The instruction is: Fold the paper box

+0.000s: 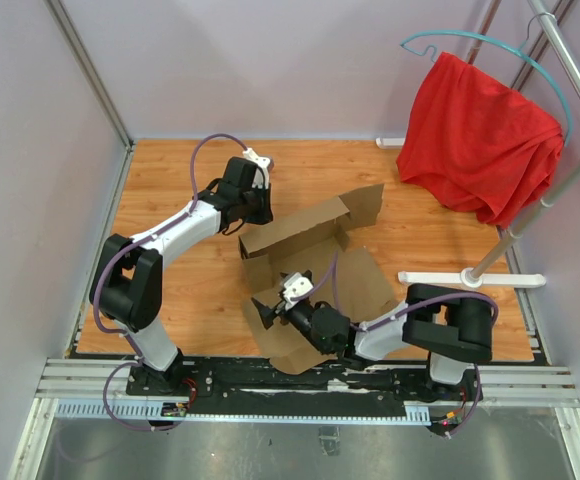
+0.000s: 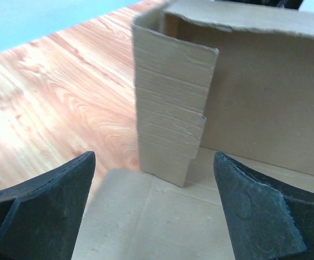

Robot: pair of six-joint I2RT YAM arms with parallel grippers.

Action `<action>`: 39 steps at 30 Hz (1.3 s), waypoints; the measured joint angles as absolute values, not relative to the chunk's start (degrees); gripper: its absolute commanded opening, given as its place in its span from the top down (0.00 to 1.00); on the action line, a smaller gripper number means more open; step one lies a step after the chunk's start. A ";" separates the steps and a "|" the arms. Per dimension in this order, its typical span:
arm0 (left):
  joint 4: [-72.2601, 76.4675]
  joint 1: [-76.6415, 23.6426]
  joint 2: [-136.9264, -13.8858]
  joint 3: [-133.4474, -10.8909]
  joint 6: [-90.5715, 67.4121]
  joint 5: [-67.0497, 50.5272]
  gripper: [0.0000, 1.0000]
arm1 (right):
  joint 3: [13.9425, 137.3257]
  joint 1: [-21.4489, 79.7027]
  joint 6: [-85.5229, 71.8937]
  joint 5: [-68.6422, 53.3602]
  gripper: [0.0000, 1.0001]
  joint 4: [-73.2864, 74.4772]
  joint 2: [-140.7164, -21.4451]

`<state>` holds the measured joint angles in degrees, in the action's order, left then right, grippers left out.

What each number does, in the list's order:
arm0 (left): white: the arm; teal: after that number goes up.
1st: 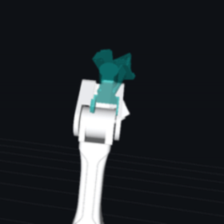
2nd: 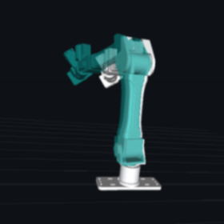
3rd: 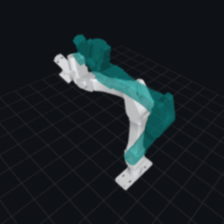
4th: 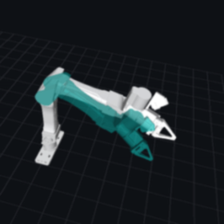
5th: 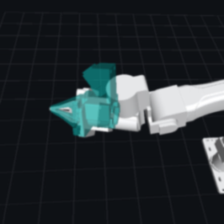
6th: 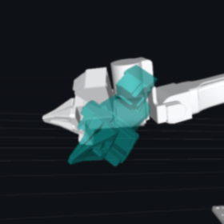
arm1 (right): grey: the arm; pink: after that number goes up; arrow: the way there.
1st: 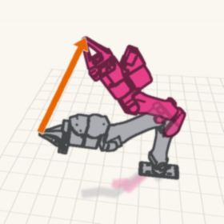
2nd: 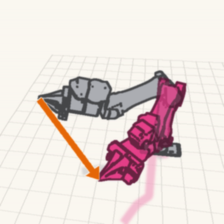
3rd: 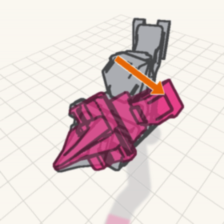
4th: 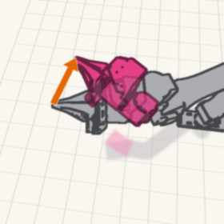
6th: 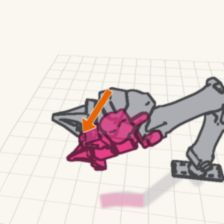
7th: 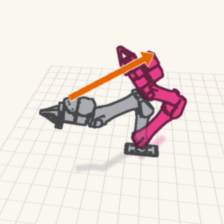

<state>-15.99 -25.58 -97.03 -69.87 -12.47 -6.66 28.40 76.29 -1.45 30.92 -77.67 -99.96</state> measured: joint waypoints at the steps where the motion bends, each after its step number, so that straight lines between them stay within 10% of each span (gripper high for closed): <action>1: -16.12 -25.58 -97.03 -69.87 -12.47 -6.46 0.92 | 28.16 76.95 -1.43 30.94 0.15 -77.43 -98.98; 39: -16.56 -27.53 -97.38 -69.87 -12.49 -7.29 0.93 | 38.72 73.63 -3.22 28.73 0.08 -71.35 -104.77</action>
<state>-16.56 -27.53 -97.38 -69.87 -12.49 -7.29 38.72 73.63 -3.22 28.73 -71.35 -104.77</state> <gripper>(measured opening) 0.075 0.926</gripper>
